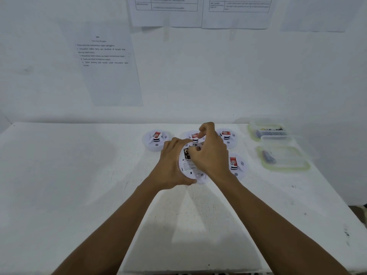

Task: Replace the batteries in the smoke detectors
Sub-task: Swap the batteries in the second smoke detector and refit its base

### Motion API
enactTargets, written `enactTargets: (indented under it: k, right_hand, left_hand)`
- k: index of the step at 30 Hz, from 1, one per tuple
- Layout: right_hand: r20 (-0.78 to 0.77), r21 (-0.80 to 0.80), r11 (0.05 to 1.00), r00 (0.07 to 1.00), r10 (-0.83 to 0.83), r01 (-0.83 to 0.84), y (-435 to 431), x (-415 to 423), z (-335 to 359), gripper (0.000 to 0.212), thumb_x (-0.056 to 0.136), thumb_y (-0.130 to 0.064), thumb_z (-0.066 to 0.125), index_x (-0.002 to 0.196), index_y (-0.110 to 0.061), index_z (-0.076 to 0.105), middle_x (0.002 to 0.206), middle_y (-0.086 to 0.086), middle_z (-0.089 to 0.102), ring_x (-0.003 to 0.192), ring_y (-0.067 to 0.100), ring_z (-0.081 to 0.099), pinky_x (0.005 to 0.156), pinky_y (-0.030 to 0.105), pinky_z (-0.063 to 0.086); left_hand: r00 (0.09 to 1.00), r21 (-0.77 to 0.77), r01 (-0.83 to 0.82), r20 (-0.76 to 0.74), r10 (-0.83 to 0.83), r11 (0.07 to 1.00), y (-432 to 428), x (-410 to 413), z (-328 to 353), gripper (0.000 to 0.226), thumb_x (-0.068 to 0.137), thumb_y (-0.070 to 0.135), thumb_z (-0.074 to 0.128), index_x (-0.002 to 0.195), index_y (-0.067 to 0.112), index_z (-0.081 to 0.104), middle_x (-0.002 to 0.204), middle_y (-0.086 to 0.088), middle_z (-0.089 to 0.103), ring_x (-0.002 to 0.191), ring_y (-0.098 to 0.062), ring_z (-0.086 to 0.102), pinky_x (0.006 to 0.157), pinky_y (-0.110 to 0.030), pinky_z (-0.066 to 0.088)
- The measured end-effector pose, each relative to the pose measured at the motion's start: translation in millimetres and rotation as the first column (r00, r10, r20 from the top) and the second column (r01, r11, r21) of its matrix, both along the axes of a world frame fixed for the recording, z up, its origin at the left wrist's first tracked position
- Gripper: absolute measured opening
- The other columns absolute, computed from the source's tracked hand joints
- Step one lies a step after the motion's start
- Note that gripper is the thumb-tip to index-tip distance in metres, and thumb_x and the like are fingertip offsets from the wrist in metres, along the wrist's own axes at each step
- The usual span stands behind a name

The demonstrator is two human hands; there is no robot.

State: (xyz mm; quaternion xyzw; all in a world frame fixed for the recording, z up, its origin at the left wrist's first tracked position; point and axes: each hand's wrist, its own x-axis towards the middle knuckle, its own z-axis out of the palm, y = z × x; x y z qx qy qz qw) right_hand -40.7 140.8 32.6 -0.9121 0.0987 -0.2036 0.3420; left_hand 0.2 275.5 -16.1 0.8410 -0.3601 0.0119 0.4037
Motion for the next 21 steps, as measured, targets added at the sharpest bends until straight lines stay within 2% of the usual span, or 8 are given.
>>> enactTargets:
  k: [2, 4, 6, 8, 10, 14, 16, 21]
  right_hand:
    - [0.009, 0.013, 1.000, 1.000, 0.021, -0.021, -4, 0, 0, 0.051, 0.077, -0.030, 0.071, 0.118, -0.026, 0.041, 0.108, -0.012, 0.059, 0.085, 0.013, 0.063, 0.073, 0.033, 0.052]
    - [-0.004, 0.002, 0.997, 0.997, 0.075, -0.075, -5, -2, 2, 0.056, 0.076, -0.036, 0.073, 0.122, -0.025, 0.042, 0.114, -0.012, 0.059, 0.093, 0.013, 0.061, 0.074, 0.028, 0.047]
    - [-0.004, -0.020, 0.996, 0.996, 0.092, -0.093, -4, -4, 3, 0.060, 0.075, -0.041, 0.074, 0.124, -0.024, 0.042, 0.118, -0.011, 0.059, 0.097, 0.012, 0.060, 0.075, 0.028, 0.046]
    - [0.002, -0.024, 0.996, 0.997, 0.082, -0.082, -3, -4, 3, 0.060, 0.076, -0.040, 0.073, 0.125, -0.024, 0.042, 0.119, -0.010, 0.059, 0.098, 0.013, 0.060, 0.075, 0.027, 0.046]
    - [0.003, -0.030, 0.997, 0.997, 0.073, -0.073, -2, -4, 2, 0.057, 0.077, -0.038, 0.072, 0.124, -0.023, 0.042, 0.118, -0.009, 0.060, 0.098, 0.014, 0.061, 0.073, 0.027, 0.044]
    - [-0.006, -0.049, 0.997, 0.998, 0.066, -0.067, -1, -3, 6, 0.054, 0.079, -0.036, 0.071, 0.121, -0.021, 0.042, 0.114, -0.008, 0.059, 0.093, 0.015, 0.060, 0.072, 0.027, 0.044]
    - [-0.016, -0.063, 0.997, 0.998, 0.054, -0.055, 0, -2, 7, 0.052, 0.079, -0.036, 0.071, 0.120, -0.020, 0.042, 0.110, -0.008, 0.058, 0.087, 0.015, 0.058, 0.070, 0.027, 0.041]
    - [-0.013, -0.072, 0.996, 0.999, 0.050, -0.051, 2, 1, 6, 0.049, 0.079, -0.031, 0.070, 0.117, -0.018, 0.041, 0.106, -0.005, 0.054, 0.082, 0.015, 0.057, 0.067, 0.027, 0.041]
  left_hand:
    - [0.999, -0.017, -0.005, -0.046, 0.004, 1.000, -2, -1, -8, 0.080, 0.062, 0.079, 0.061, 0.129, 0.052, 0.027, 0.131, 0.027, 0.032, 0.124, 0.004, 0.033, 0.113, -0.022, 0.018]
    - [0.990, -0.049, -0.007, -0.139, 0.000, 0.999, -4, 0, -9, 0.088, 0.059, 0.084, 0.059, 0.129, 0.039, 0.031, 0.134, 0.026, 0.032, 0.126, 0.004, 0.033, 0.115, -0.017, 0.016]
    - [0.981, -0.087, -0.001, -0.193, -0.016, 0.996, -5, -1, -10, 0.093, 0.055, 0.089, 0.055, 0.128, 0.037, 0.031, 0.135, 0.024, 0.031, 0.128, 0.002, 0.032, 0.114, -0.010, 0.012]
    - [0.976, -0.088, 0.018, -0.214, -0.037, 0.996, -6, 0, -8, 0.090, 0.054, 0.085, 0.060, 0.126, 0.040, 0.030, 0.133, 0.027, 0.029, 0.129, -0.001, 0.032, 0.116, -0.017, 0.013]
    - [0.987, -0.072, 0.017, -0.155, -0.028, 0.997, -6, 4, -10, 0.083, 0.057, 0.074, 0.063, 0.126, 0.043, 0.028, 0.131, 0.029, 0.027, 0.132, -0.005, 0.029, 0.119, -0.028, 0.014]
    - [0.992, -0.077, 0.014, -0.125, -0.024, 0.997, -8, 6, -7, 0.089, 0.050, 0.091, 0.053, 0.121, 0.044, 0.028, 0.128, 0.027, 0.027, 0.127, -0.007, 0.029, 0.118, -0.033, 0.015]
    - [0.995, -0.074, 0.024, -0.098, -0.031, 0.997, -10, 5, -5, 0.088, 0.049, 0.092, 0.052, 0.119, 0.045, 0.027, 0.126, 0.027, 0.027, 0.125, -0.006, 0.027, 0.118, -0.037, 0.016]
    - [0.958, -0.104, -0.024, -0.286, -0.006, 0.994, -13, 9, -11, 0.111, 0.031, 0.105, 0.037, 0.117, 0.036, 0.025, 0.129, 0.021, 0.019, 0.132, -0.010, 0.022, 0.115, -0.021, 0.005]
